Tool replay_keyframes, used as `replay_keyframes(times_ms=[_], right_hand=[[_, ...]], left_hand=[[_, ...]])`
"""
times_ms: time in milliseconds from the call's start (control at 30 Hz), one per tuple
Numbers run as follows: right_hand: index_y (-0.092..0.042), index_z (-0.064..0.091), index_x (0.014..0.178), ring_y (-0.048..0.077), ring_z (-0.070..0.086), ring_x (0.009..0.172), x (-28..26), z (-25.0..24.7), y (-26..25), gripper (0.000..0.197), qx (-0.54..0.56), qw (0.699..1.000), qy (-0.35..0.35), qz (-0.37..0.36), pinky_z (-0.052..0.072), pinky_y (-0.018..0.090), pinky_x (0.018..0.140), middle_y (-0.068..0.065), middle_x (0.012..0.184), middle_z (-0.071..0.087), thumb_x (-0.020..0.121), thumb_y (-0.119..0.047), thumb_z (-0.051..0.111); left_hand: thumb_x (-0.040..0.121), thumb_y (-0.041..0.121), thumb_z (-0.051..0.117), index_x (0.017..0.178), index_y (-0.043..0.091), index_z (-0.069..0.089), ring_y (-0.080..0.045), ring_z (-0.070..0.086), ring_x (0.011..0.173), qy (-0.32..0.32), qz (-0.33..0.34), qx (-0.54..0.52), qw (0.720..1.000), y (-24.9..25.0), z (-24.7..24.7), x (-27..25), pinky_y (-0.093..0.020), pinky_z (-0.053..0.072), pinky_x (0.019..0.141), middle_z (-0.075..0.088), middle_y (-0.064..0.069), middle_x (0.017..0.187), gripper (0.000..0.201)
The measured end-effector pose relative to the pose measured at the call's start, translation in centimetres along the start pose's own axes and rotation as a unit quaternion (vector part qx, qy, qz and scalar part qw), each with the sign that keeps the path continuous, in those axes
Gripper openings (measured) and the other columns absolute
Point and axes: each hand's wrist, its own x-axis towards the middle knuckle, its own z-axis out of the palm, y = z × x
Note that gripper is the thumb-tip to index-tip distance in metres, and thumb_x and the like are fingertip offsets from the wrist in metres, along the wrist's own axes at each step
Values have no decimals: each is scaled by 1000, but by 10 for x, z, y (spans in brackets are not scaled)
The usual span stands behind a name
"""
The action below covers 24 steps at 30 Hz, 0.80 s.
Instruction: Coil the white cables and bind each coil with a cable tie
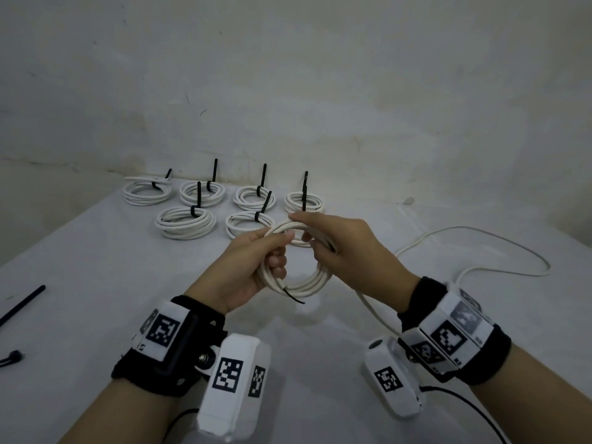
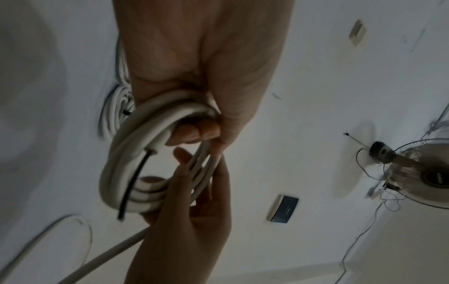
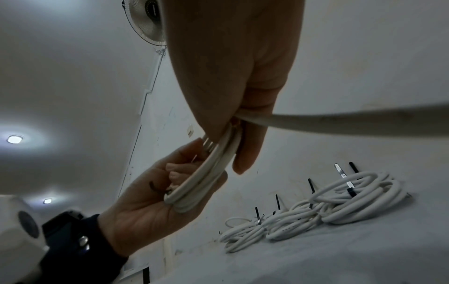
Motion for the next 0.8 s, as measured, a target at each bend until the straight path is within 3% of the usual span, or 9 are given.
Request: replay_keyframes(times_ms=[33,133,200,333,400,500,600,700,800], right_hand=[[-15,57,129,4,61,76,-1,-2,-2,45,2,1000,-13,11,45,11,66,8,96,66,88,0,48],[-16,58,127,4,58,54,-2,-7,-7,46,51,997,-38,40,51,18,47,9,91,63,89,5,46],[-17,60,125,9,59,48,-2,-10,-9,44,65,996,-31,48,52,23,44,7,85,63,89,5,47],[-19,62,121,13,59,44,-2,-10,-10,37,74,995,-18,60,52,23,44,-8,69,60,91,1,51],[-19,64,119,13,58,42,-1,-12,-10,34,76,995,-1,64,50,22,44,-8,67,60,92,-1,52],[-23,66,114,12,55,39,2,-15,-9,32,77,994,39,61,46,17,41,-9,61,58,93,-2,55],[-25,66,114,14,53,39,5,-11,-9,33,81,993,54,63,44,17,40,-4,57,57,92,-2,56],[-21,66,116,20,54,42,8,-6,-9,33,99,991,58,68,46,19,40,11,66,62,92,-2,55],[-27,63,114,16,53,39,8,-3,-9,29,150,985,56,70,48,22,41,8,74,66,94,-7,56]], left_hand=[[92,6,55,87,8,59,-6,44,42,14,4,24,1000,1,-2,1,-18,42,42,42,1,56,7],[88,7,63,109,10,59,-11,59,51,49,61,110,991,0,-8,1,-23,53,52,64,-4,70,22],[88,7,63,106,11,63,-13,65,56,53,100,158,981,0,-6,-2,-23,54,55,70,-6,82,19],[91,8,60,102,11,68,-15,70,65,49,139,182,972,0,-8,-4,-21,54,57,74,-5,87,15],[93,12,56,101,11,68,-14,70,64,35,137,179,974,0,-6,-4,-20,53,57,74,-5,85,14],[95,26,49,97,9,66,-10,63,52,9,76,118,990,2,0,-4,-20,51,50,67,-3,63,24],[83,44,46,82,11,58,-8,53,45,-28,1,-14,1000,3,2,-2,-19,47,45,51,3,49,35],[91,43,37,73,16,44,-4,41,39,-64,-35,-156,985,3,1,0,-16,42,43,32,8,44,33],[89,40,40,70,18,38,-1,29,33,-74,-25,-186,980,3,2,0,-13,31,37,26,9,43,30]])
